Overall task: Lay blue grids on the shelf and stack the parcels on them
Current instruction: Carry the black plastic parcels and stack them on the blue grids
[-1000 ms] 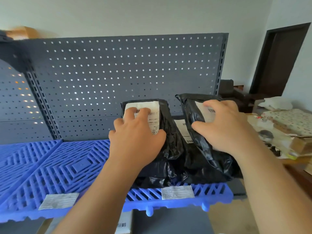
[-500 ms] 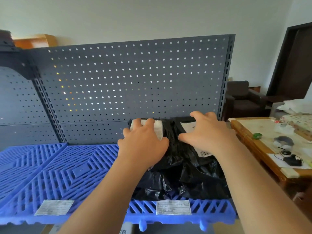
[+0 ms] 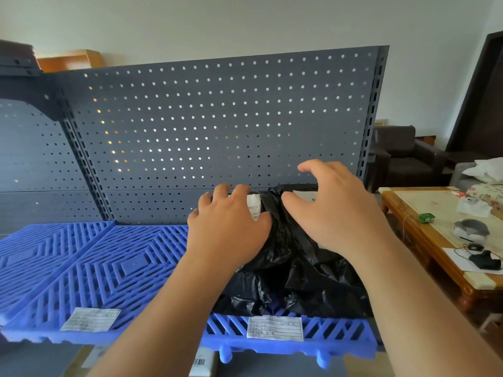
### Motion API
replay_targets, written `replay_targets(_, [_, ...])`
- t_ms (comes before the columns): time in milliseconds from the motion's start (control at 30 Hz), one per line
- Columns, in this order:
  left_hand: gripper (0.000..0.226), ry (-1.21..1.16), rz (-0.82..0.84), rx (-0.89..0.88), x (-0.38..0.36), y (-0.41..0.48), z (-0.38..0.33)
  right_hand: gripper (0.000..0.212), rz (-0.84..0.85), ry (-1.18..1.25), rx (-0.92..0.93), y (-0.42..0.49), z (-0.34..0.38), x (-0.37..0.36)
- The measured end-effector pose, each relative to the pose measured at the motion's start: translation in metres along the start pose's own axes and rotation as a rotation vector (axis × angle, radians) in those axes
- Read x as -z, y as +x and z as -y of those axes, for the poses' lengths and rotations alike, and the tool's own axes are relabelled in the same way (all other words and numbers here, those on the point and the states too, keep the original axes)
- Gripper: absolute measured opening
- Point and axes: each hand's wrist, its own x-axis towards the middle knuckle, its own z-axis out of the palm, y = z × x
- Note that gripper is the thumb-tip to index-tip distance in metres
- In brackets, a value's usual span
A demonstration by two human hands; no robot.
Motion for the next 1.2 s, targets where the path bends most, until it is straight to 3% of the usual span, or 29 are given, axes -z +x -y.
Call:
replay_targets(333, [0.052,-0.099,-0.109,0.038,0.003,-0.019,-0.008,0.054,-0.015,0.125,0.08,-0.01,-0.004,0.009])
replay_targets(600, [0.049,-0.105,-0.216,0.128,0.015,-0.046,0.028,0.052,0.07,0.26,0.19,-0.023,0.027,-0.013])
replay_targets(867, [0.051,-0.102,-0.306,0.211,0.048,-0.076,0.1,0.052,0.131,0.317,0.294,-0.048,0.101,-0.048])
replay_targets(1200, [0.048,-0.018,-0.348,0.379,0.105,-0.154,0.242,0.051,0.273,0.368,0.461,-0.111,0.233,-0.121])
